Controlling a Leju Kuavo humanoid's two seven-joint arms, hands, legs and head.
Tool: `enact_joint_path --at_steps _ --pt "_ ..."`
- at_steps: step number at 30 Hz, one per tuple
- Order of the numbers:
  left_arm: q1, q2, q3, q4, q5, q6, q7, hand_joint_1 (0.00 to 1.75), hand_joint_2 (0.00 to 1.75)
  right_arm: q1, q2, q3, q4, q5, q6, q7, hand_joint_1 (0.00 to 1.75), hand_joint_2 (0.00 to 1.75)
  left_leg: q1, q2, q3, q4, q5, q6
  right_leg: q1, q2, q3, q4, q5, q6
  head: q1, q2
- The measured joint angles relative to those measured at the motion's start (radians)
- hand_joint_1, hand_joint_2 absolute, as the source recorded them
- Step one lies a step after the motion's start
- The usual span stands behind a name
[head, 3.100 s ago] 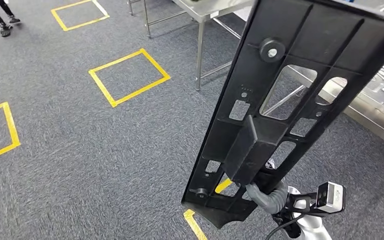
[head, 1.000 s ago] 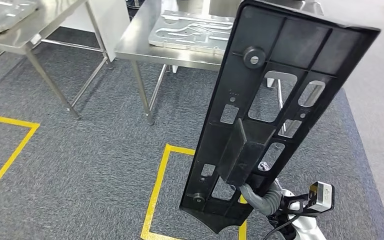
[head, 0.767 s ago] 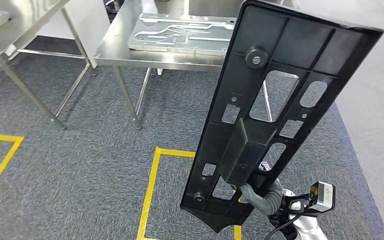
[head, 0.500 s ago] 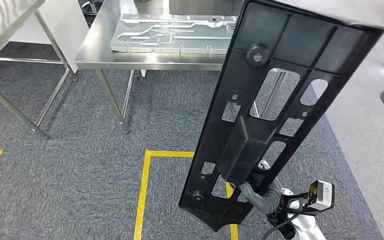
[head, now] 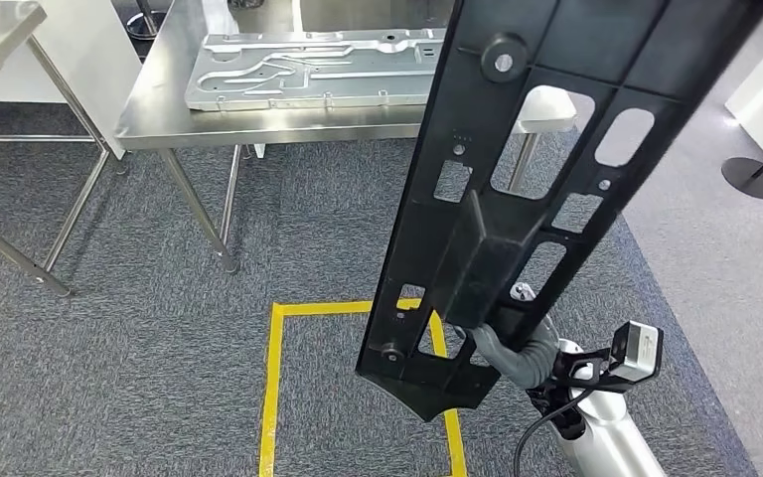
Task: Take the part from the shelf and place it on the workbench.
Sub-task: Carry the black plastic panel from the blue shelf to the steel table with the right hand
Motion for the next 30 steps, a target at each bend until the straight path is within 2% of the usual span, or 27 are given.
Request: enact_joint_path --at_steps 1,2,4,5,6,7,8,9,11,12,15,16,18,20,21,22,23,25,26,27,29,30 --pt "0.000 0.000 0.000 0.000 0.000 0.000 0.001 0.00 1.75 -0.004 0.000 0.000 0.001 -0.001 -0.003 0.003 1.75 1.75 0.000 0.000 -0.006 0.017 -0.013 -0.004 -0.002 -0.001 0.004 -0.005 0.002 -0.007 0.000 0.000" --pt "0.000 0.000 0.000 0.000 0.000 0.001 0.001 0.00 1.75 -0.008 0.000 0.000 0.001 -0.002 -0.005 0.005 1.75 1.75 0.000 0.000 -0.024 0.058 -0.037 -0.008 -0.005 -0.001 0.008 -0.010 0.003 -0.012 0.000 0.000" --pt "0.002 0.000 0.000 0.000 0.000 0.001 0.002 0.00 1.75 -0.014 -0.001 0.001 0.004 -0.003 -0.005 0.007 1.75 1.75 0.001 0.000 -0.089 0.190 -0.099 -0.012 -0.003 -0.003 0.010 -0.012 0.002 -0.020 0.000 0.000" --pt "0.003 0.000 0.000 0.000 0.000 0.001 0.002 0.00 1.75 -0.015 -0.002 0.001 0.007 -0.004 -0.005 0.008 1.75 1.75 0.001 0.000 -0.123 0.253 -0.120 -0.014 -0.002 -0.002 0.010 -0.011 0.000 -0.021 0.000 0.000" --pt "0.004 0.000 0.000 0.000 0.001 0.000 0.002 0.00 1.75 -0.016 -0.002 0.002 0.009 -0.004 -0.005 0.010 1.75 1.75 0.001 0.000 -0.144 0.286 -0.122 -0.014 -0.001 -0.002 0.011 -0.009 -0.002 -0.022 0.000 0.000" --pt "0.005 0.000 0.001 0.000 0.002 0.000 0.002 0.00 1.75 -0.016 -0.002 0.003 0.011 -0.004 -0.005 0.012 1.75 1.75 0.001 0.000 -0.147 0.282 -0.104 -0.014 0.000 -0.001 0.012 -0.007 -0.004 -0.022 0.000 0.000" --pt "0.005 0.000 0.001 0.000 0.003 -0.003 0.001 0.00 1.75 -0.016 -0.002 0.003 0.012 -0.004 -0.005 0.013 1.75 1.75 0.001 0.000 -0.130 0.238 -0.069 -0.012 0.001 0.000 0.014 -0.005 -0.007 -0.021 0.000 0.000" --pt "0.005 0.001 0.001 0.000 0.004 -0.005 0.000 0.00 1.75 -0.017 -0.002 0.004 0.013 -0.006 -0.005 0.013 1.75 1.75 0.001 0.000 -0.102 0.169 -0.027 -0.009 0.001 0.001 0.017 -0.001 -0.011 -0.019 0.000 0.000" --pt "0.007 0.001 0.001 0.000 0.007 -0.013 -0.004 0.00 1.75 -0.019 -0.002 0.004 0.016 -0.008 -0.008 0.015 1.75 1.75 -0.002 -0.001 -0.050 0.051 0.022 0.000 0.004 0.004 0.017 0.008 -0.020 -0.010 0.000 0.000" --pt "0.008 0.002 0.001 0.000 0.008 -0.017 -0.007 0.00 1.75 -0.020 -0.002 0.004 0.018 -0.009 -0.011 0.016 1.75 1.75 -0.004 -0.002 -0.040 0.024 0.027 0.005 0.006 0.004 0.015 0.011 -0.022 -0.005 0.000 0.000" --pt "0.010 0.002 0.001 0.000 0.010 -0.027 -0.015 0.00 1.75 -0.023 -0.001 0.005 0.025 -0.001 -0.021 0.020 1.75 1.75 -0.005 -0.002 -0.037 0.011 0.028 0.023 0.004 0.005 0.013 0.012 -0.024 0.011 0.000 0.000" --pt "0.009 0.002 0.002 0.000 0.010 -0.030 -0.017 0.00 1.75 -0.025 0.000 0.005 0.028 0.002 -0.023 0.020 1.75 1.75 -0.004 -0.001 -0.035 0.006 0.030 0.029 0.002 0.005 0.008 0.024 -0.033 0.016 0.000 0.000" --pt "0.006 0.002 0.002 0.000 0.009 -0.035 -0.020 0.00 1.75 -0.032 0.001 0.005 0.033 0.008 -0.024 0.020 1.75 1.75 0.000 0.000 -0.031 -0.001 0.034 0.037 -0.002 0.004 -0.031 0.107 -0.081 0.025 0.000 0.000" --pt "0.005 0.002 0.003 0.000 0.009 -0.038 -0.021 0.00 1.75 -0.037 0.002 0.005 0.040 0.014 -0.023 0.021 1.75 1.75 -0.001 0.001 -0.032 -0.001 0.033 0.040 -0.004 0.004 -0.098 0.241 -0.137 0.032 0.000 0.000" --pt "0.005 0.002 0.004 0.000 0.008 -0.040 -0.021 0.00 1.75 -0.038 0.002 0.005 0.044 0.017 -0.024 0.022 1.75 1.75 -0.001 0.001 -0.031 -0.001 0.033 0.041 -0.005 0.004 -0.122 0.286 -0.146 0.034 0.000 0.000" --pt "0.006 0.002 0.004 0.000 0.008 -0.040 -0.021 0.00 1.75 -0.038 0.002 0.005 0.047 0.020 -0.024 0.023 1.75 1.75 -0.001 0.001 -0.030 -0.001 0.032 0.040 -0.006 0.004 -0.128 0.292 -0.135 0.034 0.000 0.000" --pt "0.007 0.002 0.005 0.000 0.007 -0.040 -0.021 0.00 1.75 -0.039 0.002 0.005 0.049 0.021 -0.025 0.025 1.75 1.75 -0.001 0.000 -0.028 0.000 0.031 0.039 -0.007 0.004 -0.113 0.257 -0.106 0.034 0.000 0.000" --pt "0.007 0.002 0.006 0.000 0.005 -0.041 -0.021 0.00 1.75 -0.047 0.002 0.003 0.051 0.024 -0.027 0.027 1.75 1.75 -0.002 0.000 -0.023 0.000 0.027 0.034 -0.007 0.002 -0.048 0.118 -0.035 0.027 0.000 0.000" --pt "0.007 0.002 0.006 0.000 0.003 -0.041 -0.021 0.00 1.75 -0.053 0.002 0.001 0.051 0.025 -0.029 0.027 1.75 1.75 -0.003 0.000 -0.023 0.001 0.025 0.030 -0.005 0.001 -0.021 0.059 -0.014 0.022 0.000 0.000" --pt "0.008 0.002 0.006 0.000 0.002 -0.041 -0.021 0.00 1.75 -0.059 0.002 -0.001 0.052 0.026 -0.031 0.028 1.75 1.75 -0.005 0.000 -0.023 0.002 0.023 0.025 -0.002 0.000 -0.006 0.023 -0.006 0.018 0.000 0.000" --pt "0.009 0.002 0.006 0.000 0.000 -0.041 -0.020 0.00 1.75 -0.066 0.003 -0.007 0.052 0.027 -0.034 0.028 1.75 1.75 -0.006 0.001 -0.024 0.001 0.022 0.014 0.004 0.002 -0.003 0.008 -0.008 0.007 0.000 0.000" --pt "0.010 0.002 0.006 0.000 0.000 -0.040 -0.019 0.00 1.75 -0.067 0.003 -0.011 0.052 0.028 -0.035 0.028 1.75 1.75 -0.006 0.002 -0.023 0.001 0.020 0.008 0.002 0.003 -0.001 0.005 -0.007 0.001 0.000 0.000"
